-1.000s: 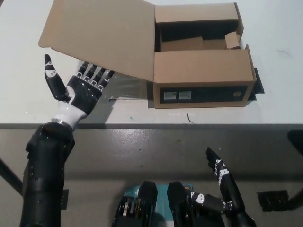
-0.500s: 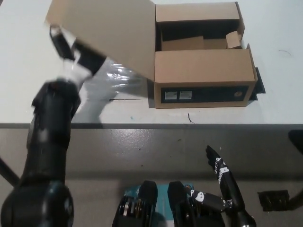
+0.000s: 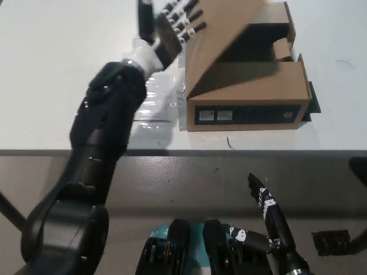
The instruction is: A small storge box is placed at the center of the table and the robot uses its left hand to push the lid and close it
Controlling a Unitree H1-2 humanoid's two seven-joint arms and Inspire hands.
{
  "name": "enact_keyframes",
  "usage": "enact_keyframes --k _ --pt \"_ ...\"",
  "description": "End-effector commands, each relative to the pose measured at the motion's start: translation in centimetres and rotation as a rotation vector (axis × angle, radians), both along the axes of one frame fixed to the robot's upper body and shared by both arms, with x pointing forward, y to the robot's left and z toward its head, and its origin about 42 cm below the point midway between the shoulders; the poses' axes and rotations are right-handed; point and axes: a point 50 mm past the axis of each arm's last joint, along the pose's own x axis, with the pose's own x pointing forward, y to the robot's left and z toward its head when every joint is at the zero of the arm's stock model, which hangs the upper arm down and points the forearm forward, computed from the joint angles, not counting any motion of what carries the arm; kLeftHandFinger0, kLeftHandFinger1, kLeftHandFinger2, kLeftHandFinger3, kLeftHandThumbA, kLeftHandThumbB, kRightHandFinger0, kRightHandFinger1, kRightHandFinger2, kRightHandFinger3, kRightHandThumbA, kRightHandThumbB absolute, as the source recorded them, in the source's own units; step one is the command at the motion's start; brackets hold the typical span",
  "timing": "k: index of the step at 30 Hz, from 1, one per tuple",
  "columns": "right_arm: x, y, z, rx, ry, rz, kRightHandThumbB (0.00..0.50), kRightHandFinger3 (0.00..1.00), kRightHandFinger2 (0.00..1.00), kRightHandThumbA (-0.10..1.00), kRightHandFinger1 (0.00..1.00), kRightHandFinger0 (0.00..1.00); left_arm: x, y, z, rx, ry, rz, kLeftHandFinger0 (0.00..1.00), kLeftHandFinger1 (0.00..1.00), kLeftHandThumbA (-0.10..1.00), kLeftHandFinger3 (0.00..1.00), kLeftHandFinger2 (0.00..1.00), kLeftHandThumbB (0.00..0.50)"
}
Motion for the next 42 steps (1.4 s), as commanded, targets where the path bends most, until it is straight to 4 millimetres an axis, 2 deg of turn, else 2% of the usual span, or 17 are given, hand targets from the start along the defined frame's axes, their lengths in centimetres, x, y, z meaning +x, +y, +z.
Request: enact_keyframes --k 1,7,8,12,15,19,23,24,25,27,29,30,32,35,38,40,42 --pt "1.3 0.5 2.6 -0.021 -0.135 0.04 0.301 1.0 1.0 1.0 1.0 0.98 -0.6 -3.7 2.2 0.408 -0.301 0.014 1.0 1.0 1.0 1.0 1.0 0.406" --pt "1.7 0.3 3.1 -0.017 -0.15 0.054 0.303 1.0 1.0 1.0 1.0 0.99 -0.8 -3.7 -1.5 0.467 -0.248 -0.006 1.0 1.0 1.0 1.0 1.0 0.401" --pt "1.8 0.3 3.3 -0.015 -0.156 0.052 0.299 1.0 1.0 1.0 1.0 0.98 -1.0 -3.2 -3.0 0.476 -0.228 -0.001 1.0 1.0 1.0 1.0 1.0 0.393" --pt "2.0 0.2 3.4 -0.021 -0.161 0.05 0.299 1.0 1.0 1.0 1.0 0.96 -1.0 -2.2 -3.9 0.483 -0.227 -0.01 1.0 1.0 1.0 1.0 1.0 0.408" --pt "2.1 0.1 3.5 -0.024 -0.163 0.051 0.294 1.0 1.0 1.0 1.0 0.95 -1.4 -1.6 -3.3 0.467 -0.252 -0.019 1.0 1.0 1.0 1.0 1.0 0.411" --pt "1.9 0.0 3.3 -0.02 -0.158 0.048 0.287 1.0 1.0 1.0 1.0 0.94 -3.2 -0.4 -0.8 0.457 -0.363 -0.034 1.0 1.0 1.0 1.0 1.0 0.376" --pt "1.8 -0.1 3.1 -0.023 -0.152 0.048 0.291 1.0 1.0 1.0 1.0 0.95 -6.9 0.7 4.3 0.418 -0.551 -0.023 1.0 1.0 1.0 1.0 1.0 0.45" --pt "1.8 -0.1 3.1 -0.021 -0.152 0.045 0.294 1.0 1.0 1.0 1.0 0.93 -8.6 1.2 6.3 0.41 -0.647 -0.015 1.0 1.0 1.0 1.0 1.0 0.442" --pt "1.8 -0.1 3.2 -0.021 -0.153 0.043 0.294 1.0 1.0 1.0 1.0 0.93 -9.2 1.4 7.0 0.408 -0.68 -0.013 1.0 1.0 1.0 1.0 1.0 0.441" --pt "1.9 -0.3 3.2 -0.04 -0.158 0.05 0.284 1.0 1.0 1.0 1.0 0.93 -13.8 2.8 10.8 0.362 -0.879 -0.001 1.0 1.0 1.0 1.0 1.0 0.428" --pt "2.0 -0.5 3.2 -0.042 -0.158 0.05 0.283 1.0 1.0 1.0 1.0 0.93 -16.3 3.9 12.0 0.357 -0.951 0.008 1.0 1.0 1.0 1.0 1.0 0.445" --pt "2.0 -0.6 3.2 -0.034 -0.153 0.05 0.288 1.0 1.0 1.0 1.0 0.93 -18.6 4.8 12.5 0.357 -1.007 0.029 1.0 1.0 1.0 1.0 1.0 0.444" --pt "2.0 -0.7 3.1 -0.047 -0.152 0.05 0.287 1.0 1.0 1.0 1.0 0.92 -21.6 6.0 12.4 0.357 -1.066 0.04 1.0 1.0 1.0 1.0 1.0 0.413" --pt "1.7 -0.6 2.8 -0.054 -0.144 0.05 0.29 0.97 1.0 1.0 1.0 0.9 -24.7 7.5 9.6 0.384 -1.098 0.068 1.0 1.0 1.0 1.0 1.0 0.356" --pt "1.8 -0.5 2.7 -0.059 -0.14 0.054 0.288 0.94 1.0 1.0 1.0 0.91 -26.2 8.5 5.5 0.406 -1.057 0.098 1.0 1.0 1.0 1.0 1.0 0.323" --pt "1.8 -0.4 2.6 -0.052 -0.135 0.054 0.291 1.0 1.0 1.0 1.0 0.92 -27.1 9.6 2.4 0.463 -1.014 0.122 1.0 1.0 1.0 1.0 1.0 0.292" --pt "1.7 -0.4 2.5 -0.037 -0.128 0.049 0.298 1.0 1.0 1.0 1.0 0.95 -27.3 10.4 -1.3 0.52 -0.912 0.145 1.0 1.0 1.0 1.0 1.0 0.334"
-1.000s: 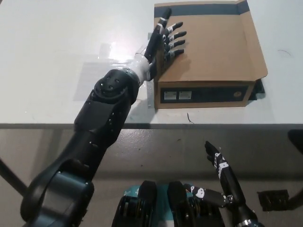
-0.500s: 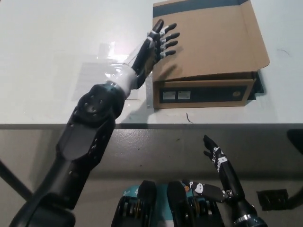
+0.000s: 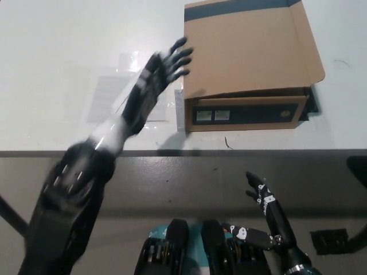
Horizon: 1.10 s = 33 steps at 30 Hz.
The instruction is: A small storge box is placed at the center of the table and the robot uses its left hand to push the lid and close it
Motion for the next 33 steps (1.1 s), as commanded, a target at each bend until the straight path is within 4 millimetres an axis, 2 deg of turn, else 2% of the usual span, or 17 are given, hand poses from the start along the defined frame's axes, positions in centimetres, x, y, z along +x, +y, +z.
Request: enact_keyframes --k 1,5,6,7,8,11,12,13,15,17,20,26,29,33 --pt "1.1 0.1 2.1 0.011 -0.109 0.02 0.299 1.0 1.0 1.0 1.0 0.99 -11.3 4.7 1.2 0.154 -0.359 0.088 1.0 1.0 1.0 1.0 1.0 0.343" --pt "0.9 0.1 1.9 0.029 -0.1 0.022 0.284 1.0 1.0 1.0 1.0 1.0 -10.7 6.1 -4.6 0.226 -0.239 0.174 1.0 1.0 1.0 1.0 1.0 0.32" --pt "0.9 0.1 1.9 0.032 -0.098 0.022 0.287 1.0 1.0 1.0 1.0 1.0 -10.6 6.2 -5.3 0.241 -0.226 0.187 1.0 1.0 1.0 1.0 1.0 0.296" --pt "0.8 0.2 1.8 0.038 -0.095 0.02 0.299 1.0 1.0 1.0 1.0 1.0 -10.4 6.5 -6.4 0.266 -0.206 0.209 1.0 1.0 1.0 1.0 1.0 0.295" --pt "0.8 0.2 1.8 0.044 -0.094 0.019 0.304 1.0 1.0 1.0 1.0 1.0 -10.1 6.7 -7.2 0.283 -0.187 0.222 1.0 1.0 1.0 1.0 1.0 0.318" --pt "0.6 0.4 1.7 0.058 -0.087 0.015 0.32 1.0 1.0 1.0 1.0 1.0 -9.6 7.3 -9.6 0.35 -0.147 0.241 1.0 1.0 1.0 1.0 1.0 0.334" --pt "0.6 0.5 1.6 0.057 -0.086 0.012 0.316 1.0 1.0 1.0 1.0 1.0 -9.3 7.4 -10.3 0.371 -0.14 0.244 1.0 1.0 1.0 1.0 1.0 0.321" --pt "0.5 0.4 1.6 0.054 -0.087 0.008 0.312 1.0 1.0 1.0 1.0 1.0 -9.0 7.5 -10.9 0.383 -0.142 0.243 1.0 1.0 1.0 1.0 1.0 0.283" --pt "0.5 0.3 1.6 0.052 -0.088 0.0 0.318 1.0 1.0 1.0 1.0 1.0 -8.4 7.7 -11.9 0.429 -0.125 0.242 1.0 1.0 1.0 1.0 1.0 0.243" --pt "0.6 0.4 1.7 0.061 -0.087 -0.001 0.325 1.0 1.0 1.0 1.0 1.0 -8.1 7.9 -12.6 0.457 -0.111 0.243 1.0 1.0 1.0 1.0 1.0 0.228" --pt "0.7 0.5 1.7 0.076 -0.084 0.001 0.336 1.0 1.0 1.0 1.0 1.0 -7.8 8.0 -13.6 0.471 -0.031 0.222 1.0 1.0 1.0 1.0 1.0 0.269" --pt "1.2 0.6 2.0 0.079 -0.093 0.0 0.37 1.0 1.0 1.0 1.0 1.0 -7.1 8.3 -14.5 0.386 0.056 0.202 1.0 1.0 1.0 1.0 1.0 0.271" --pt "1.1 0.5 2.0 0.071 -0.095 0.005 0.357 1.0 1.0 1.0 1.0 1.0 -7.2 8.4 -15.0 0.36 0.096 0.211 1.0 1.0 1.0 1.0 1.0 0.278" --pt "0.8 0.2 1.9 0.08 -0.091 -0.003 0.372 1.0 1.0 1.0 1.0 1.0 -7.3 8.0 -15.5 0.337 0.116 0.209 1.0 1.0 1.0 1.0 1.0 0.258"
